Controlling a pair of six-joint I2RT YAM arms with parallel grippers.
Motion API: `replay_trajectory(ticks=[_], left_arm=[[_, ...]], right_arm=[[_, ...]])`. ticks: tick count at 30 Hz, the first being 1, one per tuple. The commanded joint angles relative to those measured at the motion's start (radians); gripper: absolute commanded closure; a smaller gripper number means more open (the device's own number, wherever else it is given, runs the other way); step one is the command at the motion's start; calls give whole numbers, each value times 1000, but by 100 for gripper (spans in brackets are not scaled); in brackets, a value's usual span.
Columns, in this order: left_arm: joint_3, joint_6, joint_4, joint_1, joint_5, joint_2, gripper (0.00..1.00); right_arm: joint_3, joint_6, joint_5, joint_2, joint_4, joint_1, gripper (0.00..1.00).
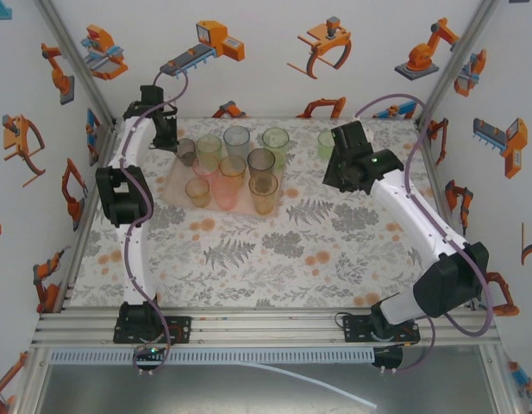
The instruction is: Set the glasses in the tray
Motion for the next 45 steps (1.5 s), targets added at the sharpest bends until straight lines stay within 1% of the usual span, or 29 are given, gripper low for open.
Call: replay_trajectory(ticks=[1, 3, 7, 11, 13, 15, 20, 26, 27, 28, 29, 30, 31, 32, 34, 35, 37, 38, 40, 45], left_arm=[[49, -16, -10, -6, 23, 12, 90], [53, -13, -10, -8, 24, 19, 88], [58, -9, -12, -8, 27, 24, 74], [60, -7, -12, -8, 27, 23, 69], [65, -7, -16, -8, 24, 21, 64], [66, -3, -23, -8, 20, 13, 61], [52, 17, -50, -7, -1, -39, 55], [5, 23, -73, -5, 1, -149, 49], [-5, 22, -74, -5, 1, -171, 46], [-15, 19, -75, -7, 3, -191, 45], [-20, 17, -78, -7, 4, -207, 41], [-24, 11, -85, -8, 9, -223, 40], [-29, 9, -93, -11, 13, -240, 36], [-35, 9, -98, -13, 13, -252, 34], [-60, 7, -107, -20, 22, -289, 26], [-80, 6, -104, -25, 27, -307, 24], [-124, 8, -97, -35, 34, -354, 14], [-150, 15, -92, -41, 39, -375, 11], [-194, 23, -85, -55, 36, -421, 8], [-286, 21, -82, -70, 75, -526, 8]], right_arm=[[6, -5, 14, 17, -2, -11, 63], [9, -4, 14, 25, 0, -14, 63], [13, -8, 5, 44, 13, -22, 62], [16, -12, -3, 63, 27, -33, 62], [20, -19, -8, 74, 35, -40, 62], [29, -29, -14, 87, 43, -50, 62], [82, -63, -36, 158, 74, -99, 62], [242, -122, -61, 327, 113, -174, 62], [278, -132, -62, 362, 118, -187, 62], [316, -144, -63, 400, 124, -197, 62], [347, -154, -63, 433, 131, -205, 62], [390, -166, -63, 473, 133, -215, 62], [435, -182, -62, 515, 130, -225, 62], [474, -191, -61, 551, 129, -232, 62], [549, -221, -69, 623, 141, -244, 61], [578, -232, -65, 650, 145, -247, 61], [649, -248, -64, 714, 143, -255, 61], [677, -251, -65, 740, 138, -260, 61], [741, -253, -62, 793, 123, -269, 61], [845, -266, -81, 891, 113, -286, 61]])
